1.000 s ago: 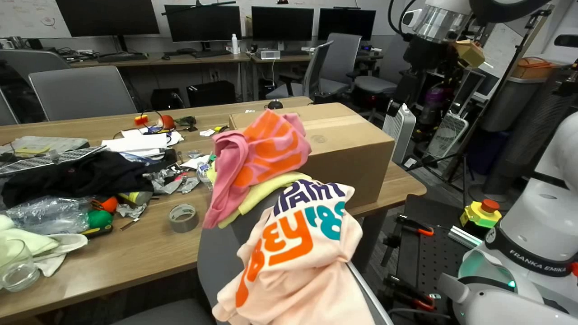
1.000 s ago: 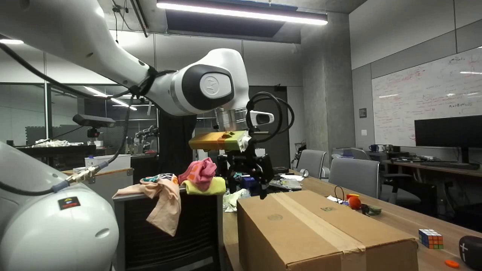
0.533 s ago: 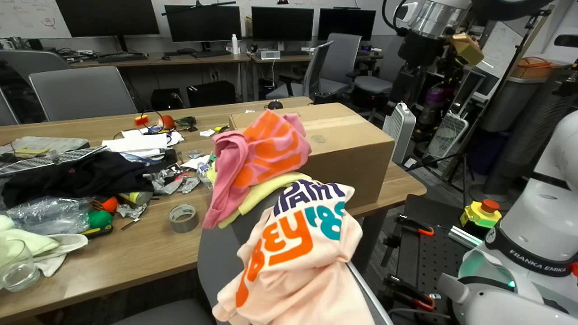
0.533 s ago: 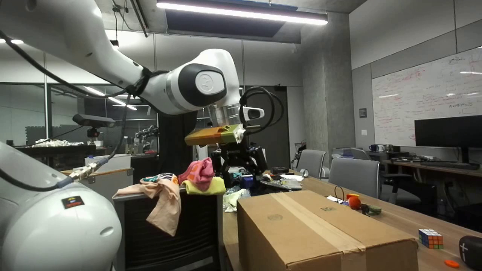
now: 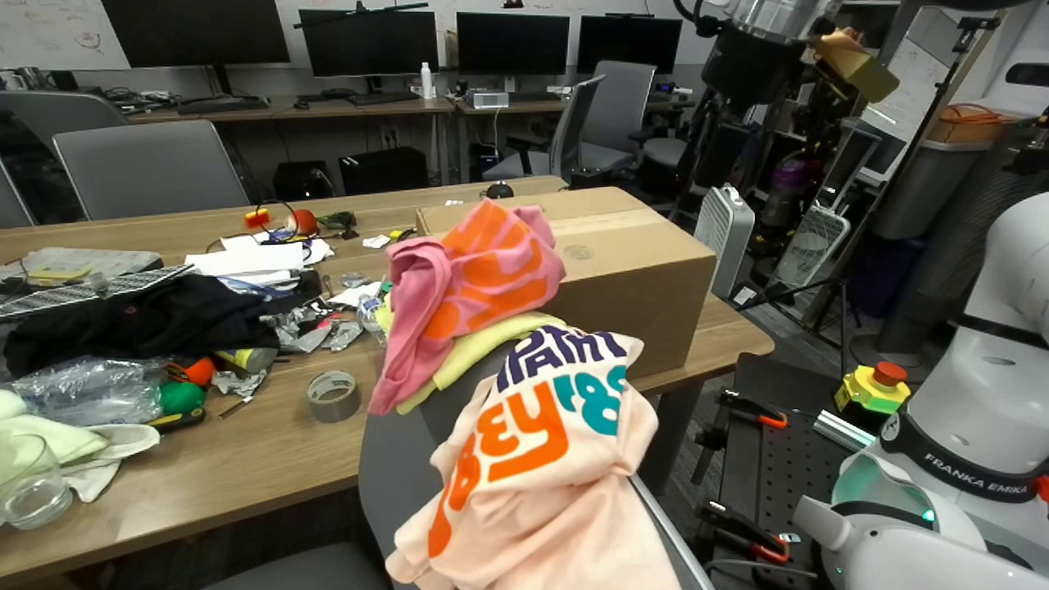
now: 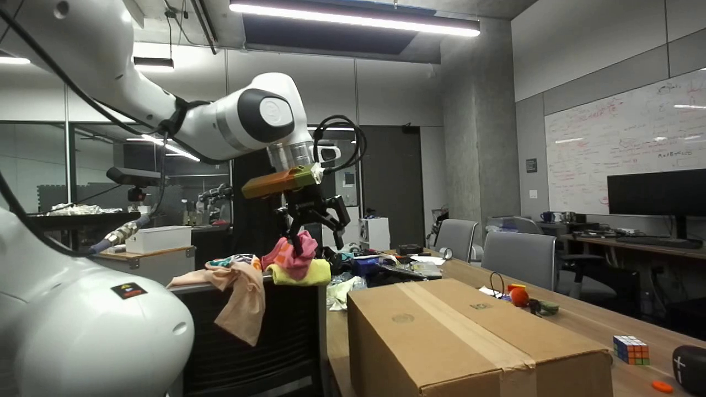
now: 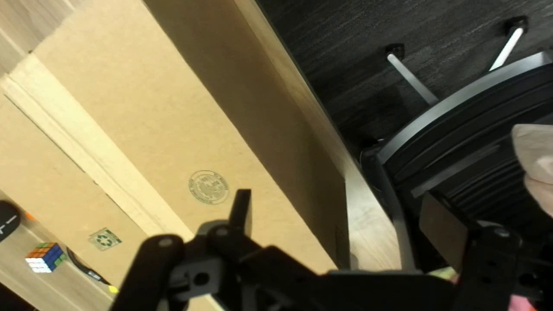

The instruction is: Move the peach and pink colored shirts and the green towel to the top of the box respectively

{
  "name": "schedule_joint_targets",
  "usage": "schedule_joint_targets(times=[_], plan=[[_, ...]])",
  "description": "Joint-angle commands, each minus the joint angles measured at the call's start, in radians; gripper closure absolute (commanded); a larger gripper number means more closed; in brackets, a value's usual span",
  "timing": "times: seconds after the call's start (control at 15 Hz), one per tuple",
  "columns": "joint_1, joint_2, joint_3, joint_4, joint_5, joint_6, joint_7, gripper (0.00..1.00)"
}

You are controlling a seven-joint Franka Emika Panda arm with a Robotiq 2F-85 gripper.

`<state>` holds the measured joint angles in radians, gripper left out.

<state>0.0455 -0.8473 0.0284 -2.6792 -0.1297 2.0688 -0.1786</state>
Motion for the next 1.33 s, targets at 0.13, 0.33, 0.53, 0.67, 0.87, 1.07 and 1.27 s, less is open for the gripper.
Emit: schedule_joint_targets(times=[0.13, 0.33, 0.53, 0.67, 0.87, 1.07, 1.27], plan=[[0.136, 0.023, 0.076, 0.09, 0.129, -0.126, 0.07, 0.0], [0.188, 0.039, 0.123, 0.117, 0.177, -0.142, 0.099, 0.0], [0.223, 0.06, 0.163, 0.131, 0.2, -0.128, 0.118, 0.0], [0.239, 0.081, 0.192, 0.135, 0.209, -0.107, 0.134, 0.0], [0.254, 0.123, 0.238, 0.146, 0.211, -0.091, 0.17, 0.0], [0.266, 0.167, 0.277, 0.159, 0.211, -0.069, 0.21, 0.0], [0.28, 0.215, 0.314, 0.176, 0.219, -0.04, 0.26, 0.0]])
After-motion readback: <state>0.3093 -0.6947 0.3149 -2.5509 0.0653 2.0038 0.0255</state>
